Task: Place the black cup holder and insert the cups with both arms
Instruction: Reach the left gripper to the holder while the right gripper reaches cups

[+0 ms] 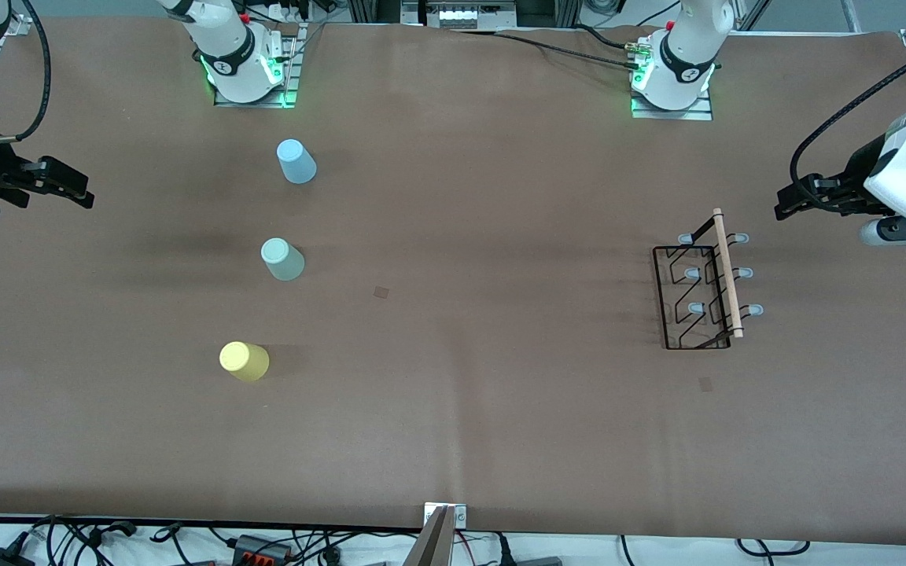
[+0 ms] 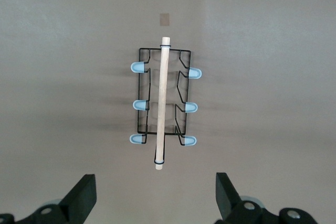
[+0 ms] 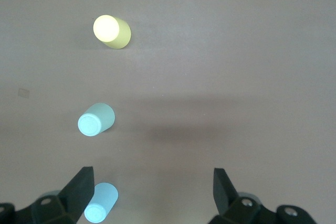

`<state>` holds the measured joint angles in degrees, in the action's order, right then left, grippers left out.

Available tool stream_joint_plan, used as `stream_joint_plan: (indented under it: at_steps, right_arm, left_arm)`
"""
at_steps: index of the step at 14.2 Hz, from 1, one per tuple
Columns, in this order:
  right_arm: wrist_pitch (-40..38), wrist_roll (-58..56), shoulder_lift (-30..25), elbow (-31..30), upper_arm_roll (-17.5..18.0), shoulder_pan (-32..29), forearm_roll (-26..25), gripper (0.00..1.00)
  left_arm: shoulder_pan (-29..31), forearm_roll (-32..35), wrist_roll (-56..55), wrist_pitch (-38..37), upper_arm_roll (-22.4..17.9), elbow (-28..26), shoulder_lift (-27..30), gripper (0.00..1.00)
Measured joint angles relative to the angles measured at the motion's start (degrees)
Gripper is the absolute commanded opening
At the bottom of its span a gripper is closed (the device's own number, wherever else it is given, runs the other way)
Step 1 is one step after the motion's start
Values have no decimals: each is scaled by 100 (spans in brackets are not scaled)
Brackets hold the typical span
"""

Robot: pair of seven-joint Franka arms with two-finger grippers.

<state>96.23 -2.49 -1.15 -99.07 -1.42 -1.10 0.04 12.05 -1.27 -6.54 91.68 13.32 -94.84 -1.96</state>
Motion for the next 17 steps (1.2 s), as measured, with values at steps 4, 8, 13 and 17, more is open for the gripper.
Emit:
stream_joint_plan:
  at_steps: [4,8,13,17]
  right_arm:
    - [-1,0,-36,0,4,0,0,100]
    - [-2,0,-40,0,4,0,0,100]
    - [-9,0,-28,-5,4,0,0,100]
    - [-11,0,18,-26,21,2,0,100]
  left_arm:
    - [0,0,0,0,1,0,0,100]
    - [0,0,3,0,-1,-3,-27,100]
    - [1,68,21,93,-2,-3,-146,100]
    - [1,131,42,648,-6,-138,-443,100]
